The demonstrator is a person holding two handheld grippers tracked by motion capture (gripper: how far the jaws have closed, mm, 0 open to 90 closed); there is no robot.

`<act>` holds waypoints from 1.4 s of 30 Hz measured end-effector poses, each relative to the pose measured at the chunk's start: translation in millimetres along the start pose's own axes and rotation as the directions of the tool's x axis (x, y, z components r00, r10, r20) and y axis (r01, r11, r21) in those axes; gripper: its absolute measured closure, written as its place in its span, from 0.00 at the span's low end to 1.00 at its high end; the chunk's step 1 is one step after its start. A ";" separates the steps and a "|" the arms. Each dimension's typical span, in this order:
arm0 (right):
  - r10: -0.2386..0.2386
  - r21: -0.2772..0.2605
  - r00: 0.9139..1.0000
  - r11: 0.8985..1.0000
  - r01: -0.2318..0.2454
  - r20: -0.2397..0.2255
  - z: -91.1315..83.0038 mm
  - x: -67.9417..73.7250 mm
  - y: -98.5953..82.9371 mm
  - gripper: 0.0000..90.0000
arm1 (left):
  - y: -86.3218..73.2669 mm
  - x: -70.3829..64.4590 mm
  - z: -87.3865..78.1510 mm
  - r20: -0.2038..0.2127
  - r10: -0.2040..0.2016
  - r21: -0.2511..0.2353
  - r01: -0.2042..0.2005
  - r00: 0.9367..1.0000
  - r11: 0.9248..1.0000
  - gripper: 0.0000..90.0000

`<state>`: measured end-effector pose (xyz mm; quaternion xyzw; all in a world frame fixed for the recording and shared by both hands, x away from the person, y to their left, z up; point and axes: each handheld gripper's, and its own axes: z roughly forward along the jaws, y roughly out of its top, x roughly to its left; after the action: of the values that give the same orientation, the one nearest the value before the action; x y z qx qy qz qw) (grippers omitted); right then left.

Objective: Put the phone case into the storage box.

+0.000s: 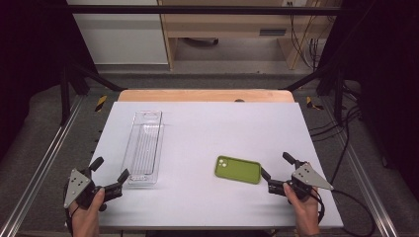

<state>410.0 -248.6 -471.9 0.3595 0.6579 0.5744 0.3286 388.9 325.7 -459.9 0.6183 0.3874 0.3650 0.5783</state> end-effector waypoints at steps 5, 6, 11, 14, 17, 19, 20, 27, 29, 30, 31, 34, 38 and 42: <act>0.002 -0.015 1.000 1.000 -0.002 0.004 -1.4 2.3 1.5 0.05 | 0.9 -0.4 0.9 0.000 0.007 -0.002 -0.007 1.000 1.000 0.01; 0.005 -0.011 1.000 1.000 -0.005 0.005 -1.5 2.9 1.4 0.05 | 1.0 -0.5 1.3 0.002 0.010 0.000 -0.010 1.000 1.000 0.01; -0.002 0.055 1.000 0.998 0.002 0.004 1.5 6.2 1.5 0.05 | 0.5 -3.4 2.7 0.011 0.027 0.013 -0.028 1.000 1.000 0.01; -0.006 0.131 1.000 0.991 0.007 -0.010 5.3 7.0 6.9 0.04 | 0.3 -5.0 3.3 0.015 0.038 0.019 -0.038 0.999 0.999 0.01; -0.064 0.184 0.998 0.981 0.068 -0.027 8.6 8.4 17.6 0.04 | 0.6 -7.8 4.4 0.028 0.049 0.029 -0.050 0.998 0.998 0.01; -0.093 0.220 0.995 0.970 0.100 -0.040 11.6 9.6 25.3 0.04 | 1.1 -8.8 5.6 0.022 0.054 0.034 -0.055 0.998 0.998 0.01; -0.100 0.234 0.994 0.966 0.108 -0.044 12.9 10.0 29.0 0.04 | 1.2 -9.0 6.1 0.015 0.056 0.037 -0.056 0.998 0.998 0.01; -0.134 0.301 0.987 0.941 0.154 -0.084 19.7 11.0 44.5 0.06 | 1.5 -6.7 5.3 0.029 0.007 0.018 -0.007 1.000 1.000 0.01; -0.144 0.326 0.986 0.931 0.165 -0.088 21.6 10.7 48.3 0.07 | 1.1 -4.6 4.4 0.028 -0.013 0.012 0.013 1.000 1.000 0.01; -0.149 0.343 0.985 0.924 0.171 -0.090 22.5 10.8 50.4 0.07 | 1.1 -4.6 4.4 0.028 -0.013 0.012 0.013 1.000 1.000 0.01; -0.161 0.356 0.983 0.916 0.183 -0.090 23.5 10.7 52.3 0.08 | 1.1 -3.9 4.2 0.026 -0.011 0.012 0.010 1.000 1.000 0.01; -0.189 0.390 0.976 0.895 0.215 -0.106 27.1 11.5 59.4 0.08 | 1.6 -4.7 4.7 0.024 0.007 0.016 -0.007 1.000 1.000 0.01; -0.229 0.411 0.963 0.872 0.266 -0.140 31.0 13.9 71.0 0.09 | 1.9 -7.0 5.2 0.027 0.043 0.024 -0.044 0.999 0.999 0.01; -0.269 0.431 0.946 0.843 0.322 -0.182 35.8 19.0 80.9 0.09 | 2.1 -8.1 5.6 0.030 0.052 0.028 -0.053 0.998 0.998 0.01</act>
<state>438.0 -207.3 -396.5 0.2870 0.8392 0.3662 0.2815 390.5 315.9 -458.2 0.6419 0.3677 0.3653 0.5651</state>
